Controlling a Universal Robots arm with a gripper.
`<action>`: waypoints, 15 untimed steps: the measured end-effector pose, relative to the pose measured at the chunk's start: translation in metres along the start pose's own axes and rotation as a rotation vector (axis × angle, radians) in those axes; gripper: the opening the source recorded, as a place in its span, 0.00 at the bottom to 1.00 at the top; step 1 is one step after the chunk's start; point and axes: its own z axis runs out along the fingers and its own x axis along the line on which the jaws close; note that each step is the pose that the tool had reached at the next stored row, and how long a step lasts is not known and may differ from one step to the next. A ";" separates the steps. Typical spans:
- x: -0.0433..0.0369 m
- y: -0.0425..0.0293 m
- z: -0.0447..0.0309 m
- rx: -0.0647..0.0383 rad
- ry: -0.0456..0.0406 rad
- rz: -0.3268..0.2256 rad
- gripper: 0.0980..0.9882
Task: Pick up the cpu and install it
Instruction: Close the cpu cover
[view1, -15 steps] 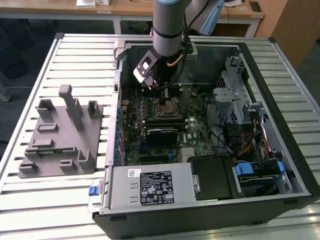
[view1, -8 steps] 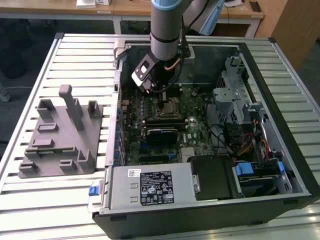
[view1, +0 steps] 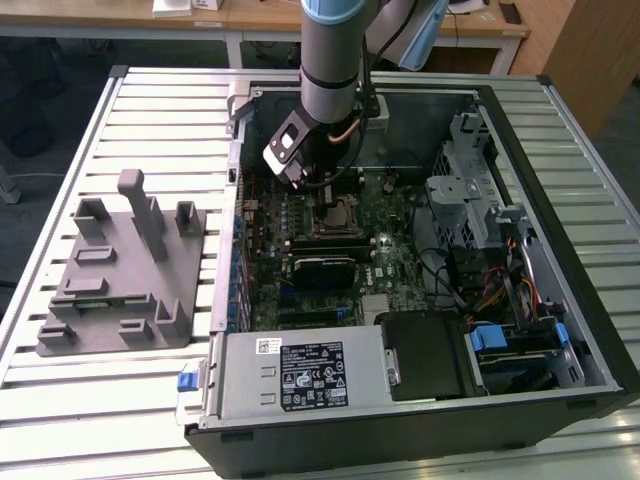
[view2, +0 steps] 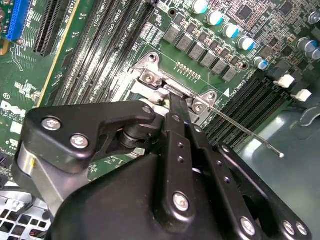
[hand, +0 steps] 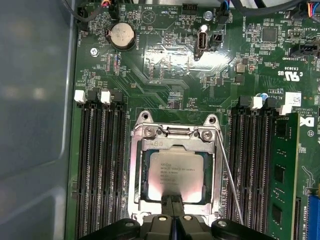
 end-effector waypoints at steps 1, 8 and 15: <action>0.0001 0.0000 -0.0007 0.000 0.0004 0.000 0.02; 0.0001 0.0027 -0.0050 0.000 0.0001 0.000 0.02; -0.0004 0.0142 -0.0050 0.000 0.0000 0.000 0.02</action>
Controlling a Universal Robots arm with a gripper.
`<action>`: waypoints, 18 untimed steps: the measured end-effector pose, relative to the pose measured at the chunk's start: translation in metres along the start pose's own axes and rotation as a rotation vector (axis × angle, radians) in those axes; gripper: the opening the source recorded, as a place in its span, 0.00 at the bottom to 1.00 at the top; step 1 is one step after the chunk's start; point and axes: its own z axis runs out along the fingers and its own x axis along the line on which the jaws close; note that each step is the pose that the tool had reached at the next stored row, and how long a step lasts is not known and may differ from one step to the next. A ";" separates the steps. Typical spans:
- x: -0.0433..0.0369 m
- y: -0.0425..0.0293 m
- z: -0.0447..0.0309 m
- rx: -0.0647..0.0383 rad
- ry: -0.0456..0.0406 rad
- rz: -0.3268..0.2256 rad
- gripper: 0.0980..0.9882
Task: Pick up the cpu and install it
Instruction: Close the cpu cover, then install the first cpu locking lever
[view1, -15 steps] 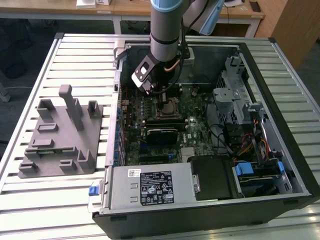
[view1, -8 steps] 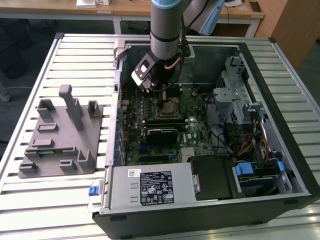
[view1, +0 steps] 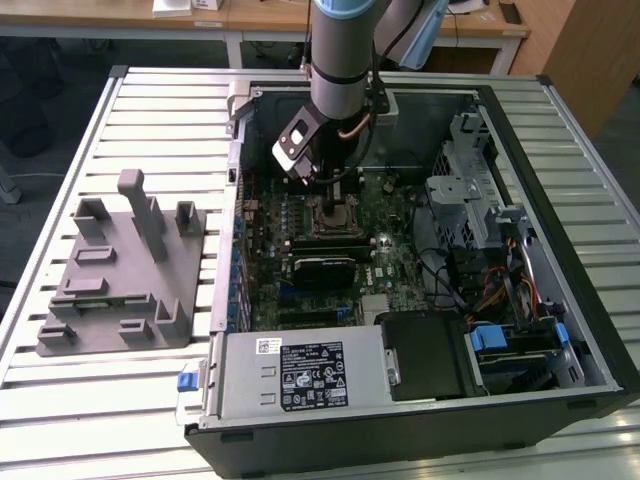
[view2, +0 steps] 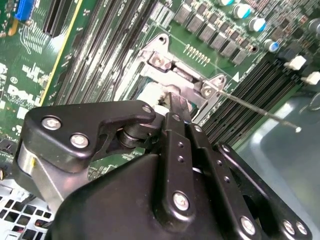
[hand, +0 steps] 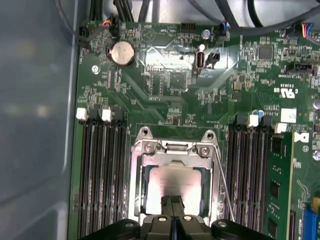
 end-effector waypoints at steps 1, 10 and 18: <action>0.0000 0.0011 0.0000 0.000 0.0000 0.000 0.02; -0.0003 0.0088 0.0000 0.000 0.0000 0.000 0.02; -0.0003 0.0097 -0.0021 0.000 -0.0001 0.000 0.02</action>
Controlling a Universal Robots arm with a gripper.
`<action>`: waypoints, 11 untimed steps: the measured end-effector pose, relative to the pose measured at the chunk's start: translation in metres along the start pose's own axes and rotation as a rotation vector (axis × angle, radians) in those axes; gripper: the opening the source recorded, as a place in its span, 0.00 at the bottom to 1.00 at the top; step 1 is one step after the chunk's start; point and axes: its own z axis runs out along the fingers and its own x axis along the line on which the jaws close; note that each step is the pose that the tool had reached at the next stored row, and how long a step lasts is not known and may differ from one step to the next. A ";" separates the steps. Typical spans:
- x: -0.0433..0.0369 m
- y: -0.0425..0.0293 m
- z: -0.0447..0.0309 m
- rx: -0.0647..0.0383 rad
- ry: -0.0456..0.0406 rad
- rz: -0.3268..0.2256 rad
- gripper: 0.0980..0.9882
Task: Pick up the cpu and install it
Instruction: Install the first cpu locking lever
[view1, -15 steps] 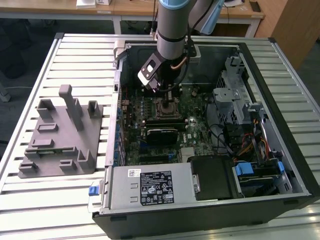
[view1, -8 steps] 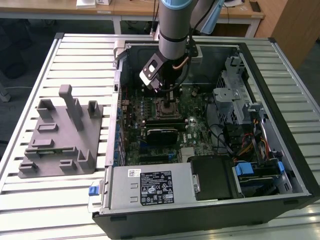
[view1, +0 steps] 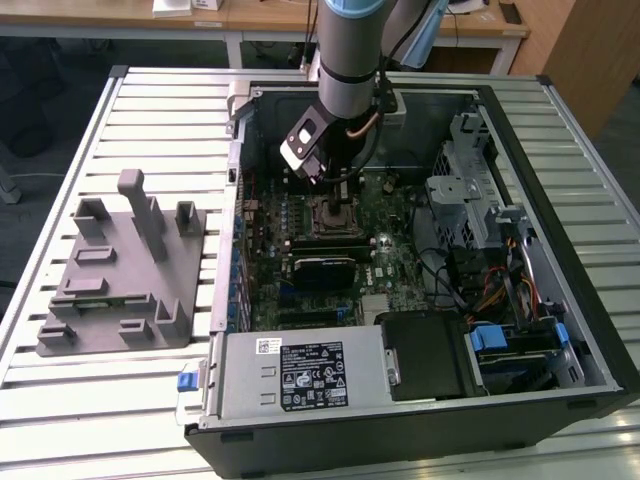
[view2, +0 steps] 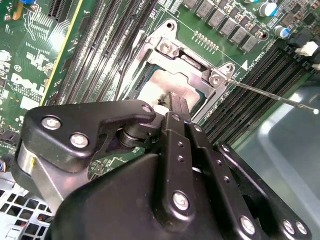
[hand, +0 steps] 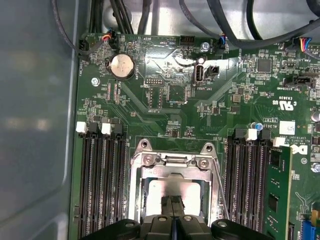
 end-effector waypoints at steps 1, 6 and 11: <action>0.0000 0.0000 -0.0010 0.000 0.0002 0.000 0.02; 0.0003 0.0000 -0.0086 0.000 0.0001 0.000 0.02; 0.0006 0.0000 -0.0168 0.000 0.0001 0.000 0.02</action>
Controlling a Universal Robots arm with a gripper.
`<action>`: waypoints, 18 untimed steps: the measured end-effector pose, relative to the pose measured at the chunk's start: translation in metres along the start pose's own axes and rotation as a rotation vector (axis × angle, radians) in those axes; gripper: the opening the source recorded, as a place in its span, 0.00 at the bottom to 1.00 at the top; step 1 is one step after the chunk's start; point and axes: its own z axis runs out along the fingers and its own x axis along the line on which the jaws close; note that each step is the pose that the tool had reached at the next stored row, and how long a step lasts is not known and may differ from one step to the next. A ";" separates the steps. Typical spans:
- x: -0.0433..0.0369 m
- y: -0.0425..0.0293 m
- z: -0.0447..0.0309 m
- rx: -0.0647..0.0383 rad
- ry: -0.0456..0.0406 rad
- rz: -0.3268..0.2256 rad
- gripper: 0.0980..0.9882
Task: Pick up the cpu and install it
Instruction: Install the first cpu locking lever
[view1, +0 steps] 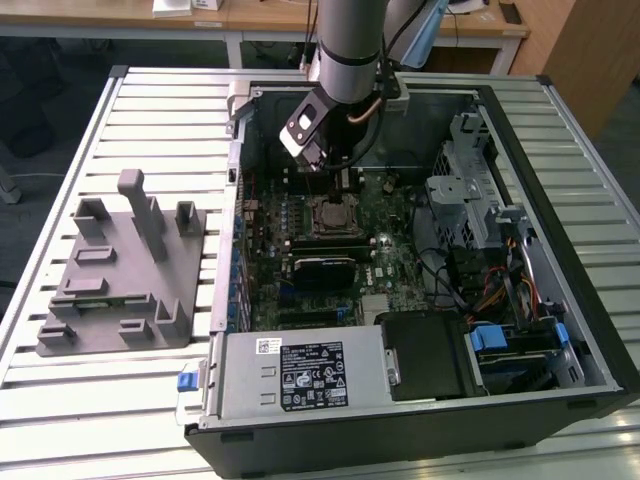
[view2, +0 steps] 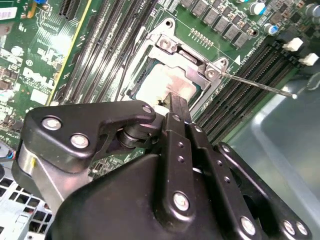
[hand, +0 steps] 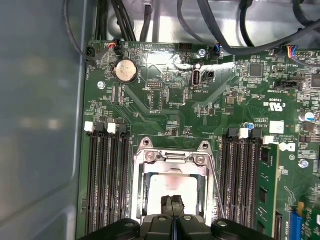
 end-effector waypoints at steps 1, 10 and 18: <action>0.0000 0.0000 -0.0016 0.000 0.0000 0.000 0.02; 0.0007 0.0000 -0.0195 0.000 0.0000 0.000 0.02; 0.0014 0.0001 -0.0411 0.000 0.0002 0.000 0.02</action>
